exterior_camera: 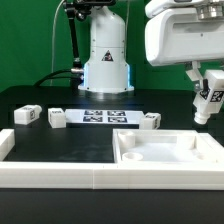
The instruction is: Assemble one leg
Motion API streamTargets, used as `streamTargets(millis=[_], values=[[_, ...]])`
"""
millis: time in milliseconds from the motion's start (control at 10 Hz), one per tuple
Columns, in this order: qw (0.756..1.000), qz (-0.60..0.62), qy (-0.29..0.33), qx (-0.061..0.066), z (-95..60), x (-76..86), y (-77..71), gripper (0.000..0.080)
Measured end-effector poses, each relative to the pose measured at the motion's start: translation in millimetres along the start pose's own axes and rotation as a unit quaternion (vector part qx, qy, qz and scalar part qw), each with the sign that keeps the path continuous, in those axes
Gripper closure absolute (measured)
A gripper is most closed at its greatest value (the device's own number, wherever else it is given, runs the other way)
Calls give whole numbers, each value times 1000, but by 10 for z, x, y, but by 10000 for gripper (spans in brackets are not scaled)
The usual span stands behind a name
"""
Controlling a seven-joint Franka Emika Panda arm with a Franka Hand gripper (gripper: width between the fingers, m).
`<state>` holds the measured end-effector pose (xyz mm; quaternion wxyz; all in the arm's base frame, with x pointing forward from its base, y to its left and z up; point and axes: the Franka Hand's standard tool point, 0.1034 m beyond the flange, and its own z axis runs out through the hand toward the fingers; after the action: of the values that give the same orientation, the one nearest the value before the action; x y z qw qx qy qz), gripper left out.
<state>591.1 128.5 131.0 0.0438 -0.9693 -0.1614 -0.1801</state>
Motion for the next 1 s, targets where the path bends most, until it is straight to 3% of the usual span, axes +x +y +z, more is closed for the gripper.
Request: streamTargets(millis=[100,200,300,600,1000], values=[[1000,1,22,-7,8,-43,16,508],[1000,4,20,-7,25,-145,-26,508],[1000,2,16,-6,43,-134,-33,508],[1000,2,21,-7,169,47,120,508],[999,6,32,-6,388,134,145,508]])
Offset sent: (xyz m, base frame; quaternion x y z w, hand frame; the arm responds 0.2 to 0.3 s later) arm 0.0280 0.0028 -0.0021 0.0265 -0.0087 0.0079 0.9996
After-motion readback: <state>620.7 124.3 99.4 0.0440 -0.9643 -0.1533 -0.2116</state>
